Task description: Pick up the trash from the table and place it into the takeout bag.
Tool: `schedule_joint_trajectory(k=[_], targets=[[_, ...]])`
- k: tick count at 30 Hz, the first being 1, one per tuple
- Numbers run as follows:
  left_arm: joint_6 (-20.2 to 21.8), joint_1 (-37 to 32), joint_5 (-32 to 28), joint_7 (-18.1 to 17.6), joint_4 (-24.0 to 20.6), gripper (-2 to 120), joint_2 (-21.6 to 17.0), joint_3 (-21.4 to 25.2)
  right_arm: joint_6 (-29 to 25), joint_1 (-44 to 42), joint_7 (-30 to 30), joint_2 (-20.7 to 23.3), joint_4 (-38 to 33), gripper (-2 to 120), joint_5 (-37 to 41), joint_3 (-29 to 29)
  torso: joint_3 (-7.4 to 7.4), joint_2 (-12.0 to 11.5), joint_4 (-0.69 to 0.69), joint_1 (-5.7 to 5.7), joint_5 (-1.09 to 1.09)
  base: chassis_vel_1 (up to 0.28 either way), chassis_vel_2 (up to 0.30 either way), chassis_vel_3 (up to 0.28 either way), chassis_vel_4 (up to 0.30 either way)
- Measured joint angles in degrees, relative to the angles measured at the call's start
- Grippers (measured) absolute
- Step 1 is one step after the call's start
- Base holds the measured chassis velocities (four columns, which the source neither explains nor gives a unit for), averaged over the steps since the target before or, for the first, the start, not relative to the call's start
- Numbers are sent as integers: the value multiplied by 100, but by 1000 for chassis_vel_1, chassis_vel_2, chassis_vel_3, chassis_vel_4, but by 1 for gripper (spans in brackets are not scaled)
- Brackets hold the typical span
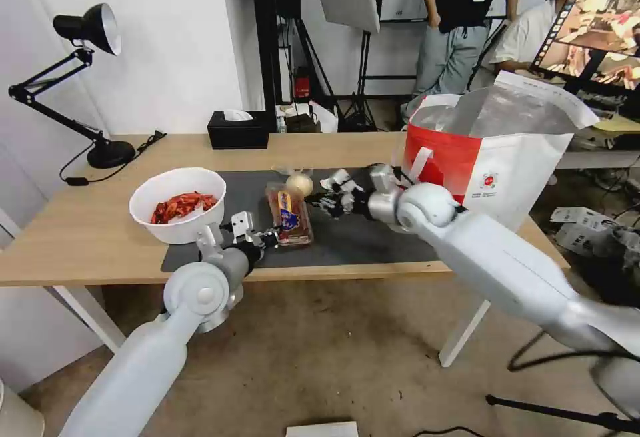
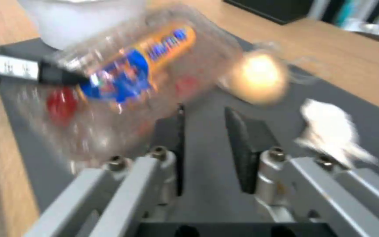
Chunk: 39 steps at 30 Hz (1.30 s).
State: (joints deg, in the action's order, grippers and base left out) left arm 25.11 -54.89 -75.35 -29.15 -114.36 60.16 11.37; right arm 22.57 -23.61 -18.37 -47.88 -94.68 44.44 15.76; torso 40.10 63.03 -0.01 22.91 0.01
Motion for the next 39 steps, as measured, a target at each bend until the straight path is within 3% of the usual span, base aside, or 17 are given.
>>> schedule_joint_trajectory(k=[5,8,13,19,23,26,31,34,39], targets=[[-48,-59,-157,2,-237,0,-58,78,-91,-923,298,508,-849,44,23,-727,0,0,1,0,-1,0,0,0,0],[-90,-47,-341,-59,-568,0,-174,93,-447,-2384,528,917,-1651,60,-167,-1691,0,0,0,0,1,0,0,0,0],[-133,172,-608,-273,-950,0,-256,61,-911,-3624,633,1066,-2182,76,-605,-2489,-1,1,0,-1,-2,0,0,0,0],[-213,1267,-1107,-887,-1140,0,-298,-543,-1590,-5372,926,569,-2745,98,-1348,-3685,0,1,0,-1,0,0,0,0,0],[-221,1743,-1230,-1050,-1016,0,-220,-842,-1850,-6043,931,206,-2956,100,-1735,-4234,0,0,2,-1,0,0,0,0,0],[-226,2477,-1411,-1246,-704,0,-24,-1303,-2167,-6920,771,-345,-3193,100,-2164,-4797,0,0,1,0,-2,0,0,0,0],[-245,3227,-1545,-1436,-368,0,273,-1799,-2585,-7424,632,-835,-3267,100,-2495,-5093,0,0,0,0,0,0,0,0,0],[-251,3937,-1620,-1618,73,0,706,-2243,-3040,-7780,540,-1354,-3322,100,-2752,-5285,0,-1,1,0,0,0,0,0,0],[-251,4386,-1614,-1671,513,0,1077,-2514,-3207,-7947,483,-1675,-3331,100,-2897,-5338,1,0,1,0,-1,0,0,0,0]])
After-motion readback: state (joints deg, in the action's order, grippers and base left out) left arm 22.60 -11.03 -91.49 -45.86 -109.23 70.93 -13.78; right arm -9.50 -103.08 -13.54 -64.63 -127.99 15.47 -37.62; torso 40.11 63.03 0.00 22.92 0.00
